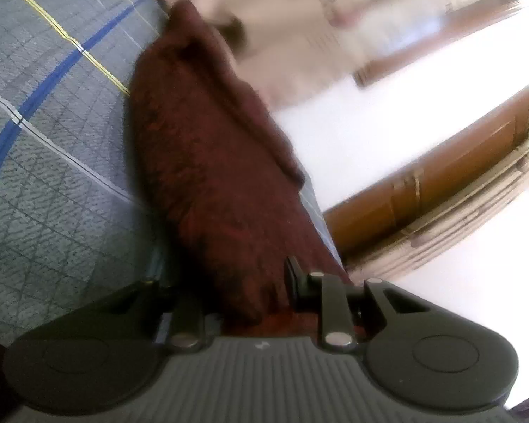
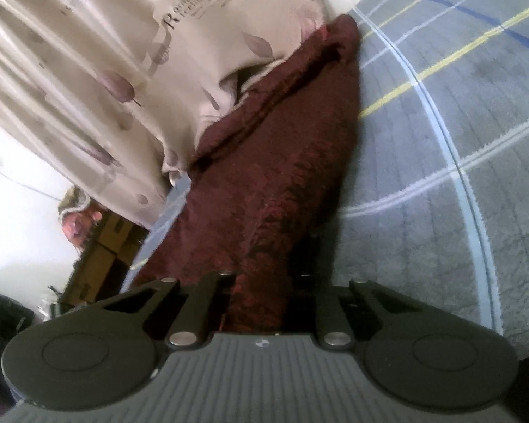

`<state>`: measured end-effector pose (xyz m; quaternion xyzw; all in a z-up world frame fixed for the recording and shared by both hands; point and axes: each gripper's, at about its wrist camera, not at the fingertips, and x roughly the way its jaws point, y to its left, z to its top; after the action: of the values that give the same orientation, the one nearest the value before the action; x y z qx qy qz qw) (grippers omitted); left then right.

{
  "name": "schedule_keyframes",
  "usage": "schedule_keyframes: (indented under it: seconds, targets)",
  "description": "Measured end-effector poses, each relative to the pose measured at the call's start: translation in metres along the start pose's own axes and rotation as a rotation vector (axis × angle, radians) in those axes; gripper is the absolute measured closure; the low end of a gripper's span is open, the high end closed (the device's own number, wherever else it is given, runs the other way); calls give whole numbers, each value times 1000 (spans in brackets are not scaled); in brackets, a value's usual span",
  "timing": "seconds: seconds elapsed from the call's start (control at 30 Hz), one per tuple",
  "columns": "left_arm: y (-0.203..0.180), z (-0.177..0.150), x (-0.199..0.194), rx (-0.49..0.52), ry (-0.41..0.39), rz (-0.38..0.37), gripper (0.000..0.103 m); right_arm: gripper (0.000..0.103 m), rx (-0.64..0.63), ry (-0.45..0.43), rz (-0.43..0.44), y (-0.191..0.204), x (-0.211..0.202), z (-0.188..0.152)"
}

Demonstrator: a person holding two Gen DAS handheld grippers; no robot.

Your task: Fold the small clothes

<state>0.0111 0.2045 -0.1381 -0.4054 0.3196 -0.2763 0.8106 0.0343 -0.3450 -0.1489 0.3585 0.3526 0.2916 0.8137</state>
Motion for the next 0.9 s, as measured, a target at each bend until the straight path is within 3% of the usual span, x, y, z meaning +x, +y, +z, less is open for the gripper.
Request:
schedule_keyframes:
  seconds: [0.07, 0.1, 0.13, 0.2, 0.27, 0.3, 0.33, 0.37, 0.4, 0.43, 0.53, 0.9]
  targets:
    - [0, 0, 1, 1, 1, 8, 61, 83, -13, 7, -3, 0, 0, 2]
    - [0, 1, 1, -2, -8, 22, 38, 81, -14, 12, -19, -1, 0, 3]
    - [0, 2, 1, -12, -16, 32, 20, 79, -2, 22, -8, -4, 1, 4]
    - [1, 4, 4, -40, -31, 11, 20, 68, 19, 29, 10, -8, 2, 4]
    - [0, 7, 8, -43, -42, 24, 20, 67, 21, 28, 23, -8, 4, 4]
    - [-1, 8, 11, -28, -46, 32, 21, 67, 26, 30, 29, -8, 5, 5]
    - [-2, 8, 14, -16, -50, 44, 32, 67, 30, 29, 26, -7, 7, 6]
    - [-2, 8, 16, -14, -47, 62, 47, 71, 32, 30, 17, -7, 9, 6]
    - [-2, 9, 19, -18, -33, 87, 79, 77, 32, 34, 4, -7, 11, 6]
    - [-1, 9, 21, -21, -36, 114, 89, 84, 25, 41, -17, -7, 14, 6]
    - [-1, 7, 16, -23, -60, 120, 90, 86, 35, 41, -13, -8, 14, 4]
    - [-33, 2, -18, 112, -121, 57, 90, 90, 67, -40, 101, 5, -13, -1]
